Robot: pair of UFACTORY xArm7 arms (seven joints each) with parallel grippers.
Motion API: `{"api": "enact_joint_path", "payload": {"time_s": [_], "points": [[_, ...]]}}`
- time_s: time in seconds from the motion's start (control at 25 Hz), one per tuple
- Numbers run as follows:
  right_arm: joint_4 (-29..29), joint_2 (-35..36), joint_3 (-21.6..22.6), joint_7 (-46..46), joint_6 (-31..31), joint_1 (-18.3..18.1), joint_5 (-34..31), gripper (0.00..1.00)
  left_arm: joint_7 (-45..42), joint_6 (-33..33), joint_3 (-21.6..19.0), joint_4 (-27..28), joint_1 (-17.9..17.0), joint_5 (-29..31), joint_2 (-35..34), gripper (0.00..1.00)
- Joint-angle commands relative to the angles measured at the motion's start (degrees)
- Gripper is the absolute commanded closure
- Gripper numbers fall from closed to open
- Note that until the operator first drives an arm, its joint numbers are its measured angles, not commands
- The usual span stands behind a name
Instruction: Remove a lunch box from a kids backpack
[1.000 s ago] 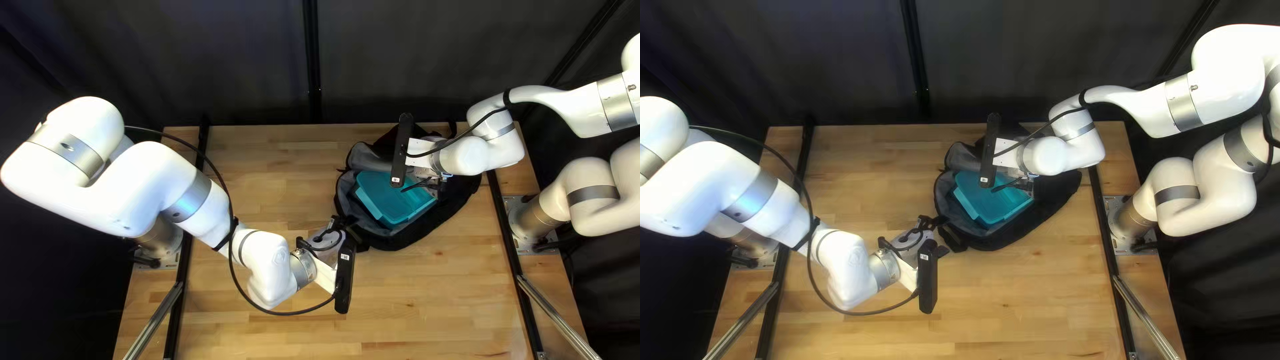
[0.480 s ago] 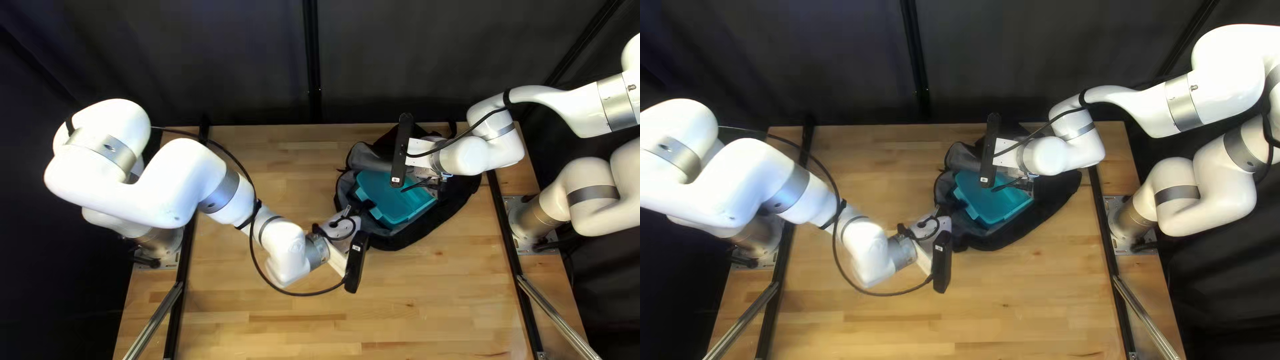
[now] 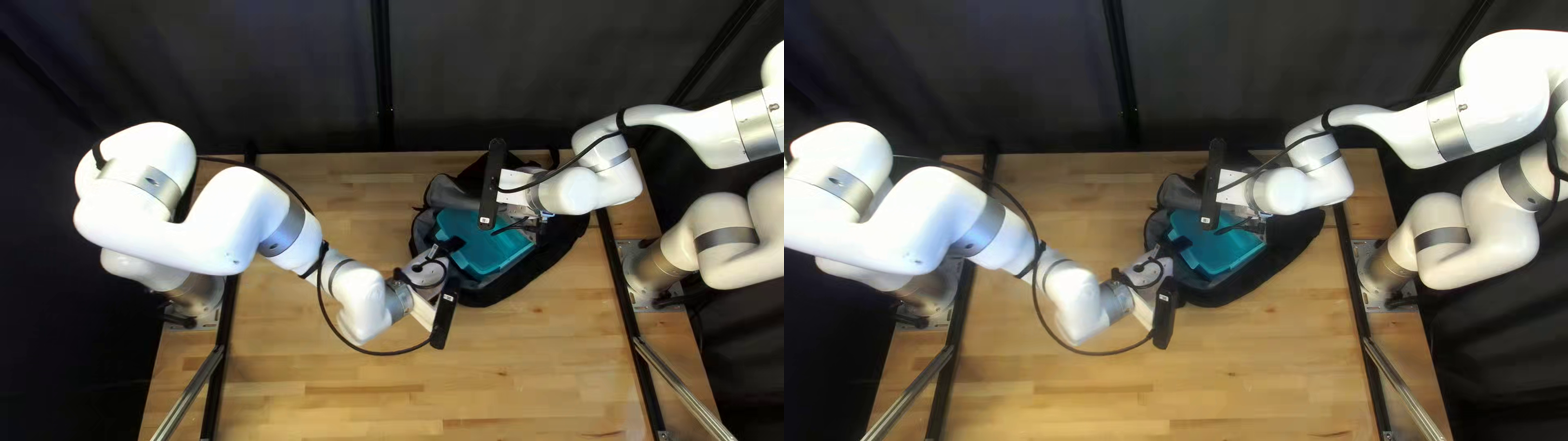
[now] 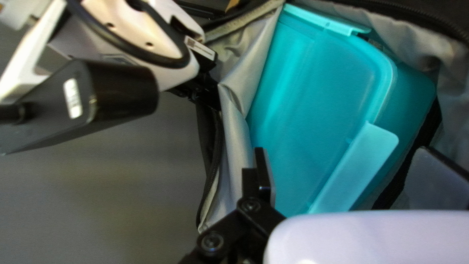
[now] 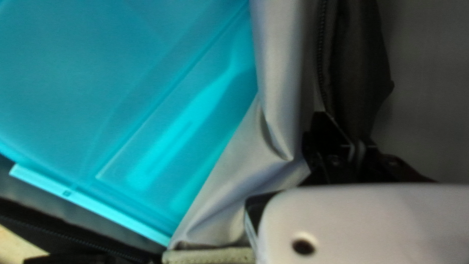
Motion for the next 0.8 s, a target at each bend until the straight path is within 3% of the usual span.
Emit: {"api": "enact_joint_path", "payload": {"time_s": [0.04,0.44,0.8], "points": [[0.0,0.0,0.0,0.0,0.0,0.0,0.0,1.0,3.5,0.6,0.0,0.8,-0.2,-2.7,0.2,0.0],[0.0,0.0,0.0,0.0,0.0,0.0,0.0,1.0,5.8,2.0,0.2,0.5,-0.2,-5.1,-0.5,0.0],[0.0,0.0,0.0,0.0,0.0,0.0,0.0,1.0,4.8,0.9,0.7,2.4,0.4,-3.7,2.4,0.0]]}}
